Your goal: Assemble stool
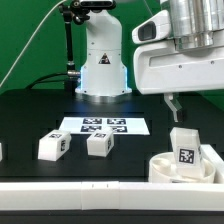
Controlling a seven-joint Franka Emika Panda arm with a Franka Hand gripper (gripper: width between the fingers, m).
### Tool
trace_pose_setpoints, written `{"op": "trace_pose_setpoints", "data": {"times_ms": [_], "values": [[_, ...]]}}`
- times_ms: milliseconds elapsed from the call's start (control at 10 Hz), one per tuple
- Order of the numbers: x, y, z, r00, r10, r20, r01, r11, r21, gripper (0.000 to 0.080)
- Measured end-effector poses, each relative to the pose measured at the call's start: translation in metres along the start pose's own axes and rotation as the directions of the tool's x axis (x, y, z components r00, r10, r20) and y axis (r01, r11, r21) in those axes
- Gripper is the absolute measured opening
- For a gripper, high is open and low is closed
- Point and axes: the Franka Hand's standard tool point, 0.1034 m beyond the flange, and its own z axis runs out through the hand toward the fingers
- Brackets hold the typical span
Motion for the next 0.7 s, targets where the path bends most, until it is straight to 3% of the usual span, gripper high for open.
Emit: {"op": "trace_pose_setpoints", "data": {"times_ms": [200, 400, 700], "values": [[0.0006, 0.0015, 0.0001, 0.985, -0.174, -0.002, 0.174, 0.985, -0.013, 0.0649], [0.0002, 0.0025, -0.0022, 0.876, -0.481, 0.030, 0.482, 0.875, -0.053, 0.0649], [0.0047, 0.0044, -0.0062, 0.745, -0.665, 0.054, 0.667, 0.743, -0.053, 0.0649]]}}
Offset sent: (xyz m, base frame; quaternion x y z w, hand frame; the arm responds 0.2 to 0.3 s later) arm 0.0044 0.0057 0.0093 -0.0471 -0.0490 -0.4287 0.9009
